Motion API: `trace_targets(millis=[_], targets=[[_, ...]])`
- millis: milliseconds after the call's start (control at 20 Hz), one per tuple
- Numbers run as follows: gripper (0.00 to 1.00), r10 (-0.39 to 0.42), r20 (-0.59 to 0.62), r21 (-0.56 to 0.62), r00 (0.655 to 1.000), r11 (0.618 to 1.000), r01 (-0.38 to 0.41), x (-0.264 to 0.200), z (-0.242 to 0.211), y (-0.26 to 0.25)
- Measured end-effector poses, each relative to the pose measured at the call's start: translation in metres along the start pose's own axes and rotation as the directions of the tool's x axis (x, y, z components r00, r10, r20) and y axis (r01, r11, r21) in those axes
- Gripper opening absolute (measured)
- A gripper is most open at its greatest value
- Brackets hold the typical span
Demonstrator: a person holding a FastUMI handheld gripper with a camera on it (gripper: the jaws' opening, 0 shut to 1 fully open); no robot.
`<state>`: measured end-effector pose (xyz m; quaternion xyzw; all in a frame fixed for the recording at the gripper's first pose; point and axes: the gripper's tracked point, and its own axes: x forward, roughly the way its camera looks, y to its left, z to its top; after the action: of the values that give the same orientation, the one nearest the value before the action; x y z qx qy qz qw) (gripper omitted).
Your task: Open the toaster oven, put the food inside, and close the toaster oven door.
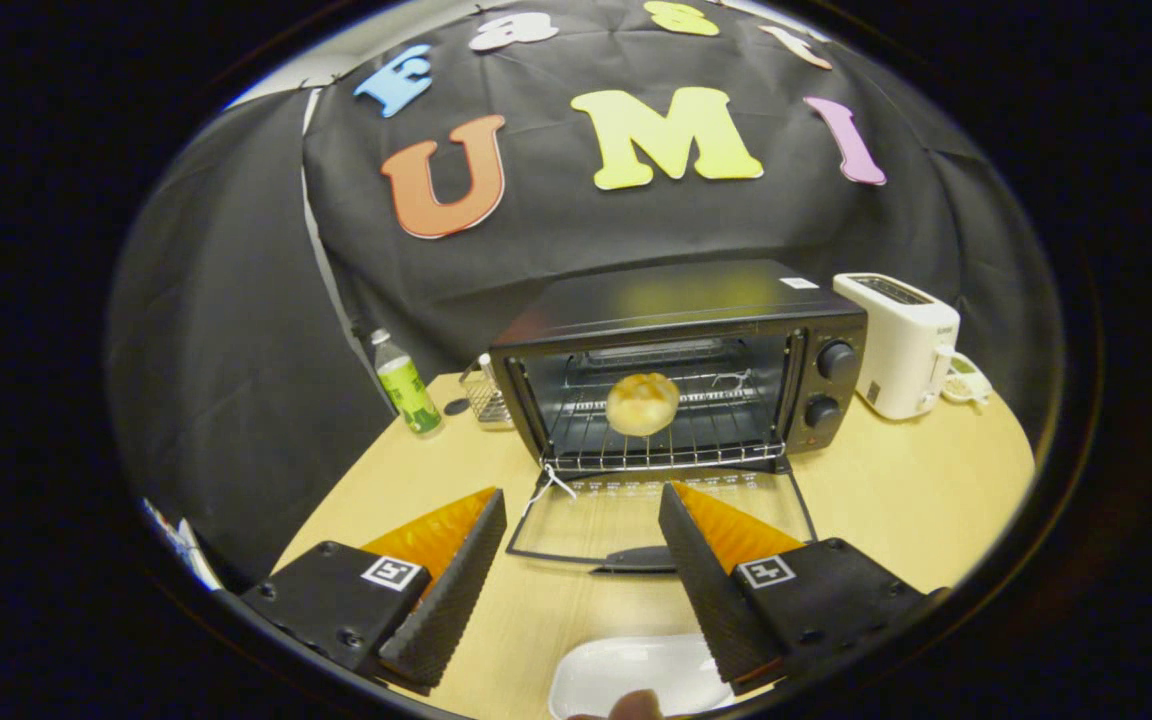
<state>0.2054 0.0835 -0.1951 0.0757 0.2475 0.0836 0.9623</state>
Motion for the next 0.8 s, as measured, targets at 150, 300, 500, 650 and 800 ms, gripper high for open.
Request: trace_targets(millis=[150, 300, 500, 650, 800], targets=[[1.00, -0.022, -0.016, -0.051, 1.000, 0.998, 0.021, -0.013, -0.017, -0.015], [0.99, -0.047, -0.019, -0.048, 0.999, 0.998, 0.046, -0.015, -0.030, -0.032], [0.99, -0.064, -0.051, -0.026, 0.997, 0.998, 0.063, -0.007, -0.045, -0.049], [0.99, -0.072, -0.112, -0.025, 0.991, 0.997, 0.069, 0.002, -0.063, -0.057], [1.00, -0.068, -0.195, -0.031, 0.979, 0.998, 0.063, 0.013, -0.091, -0.059]])
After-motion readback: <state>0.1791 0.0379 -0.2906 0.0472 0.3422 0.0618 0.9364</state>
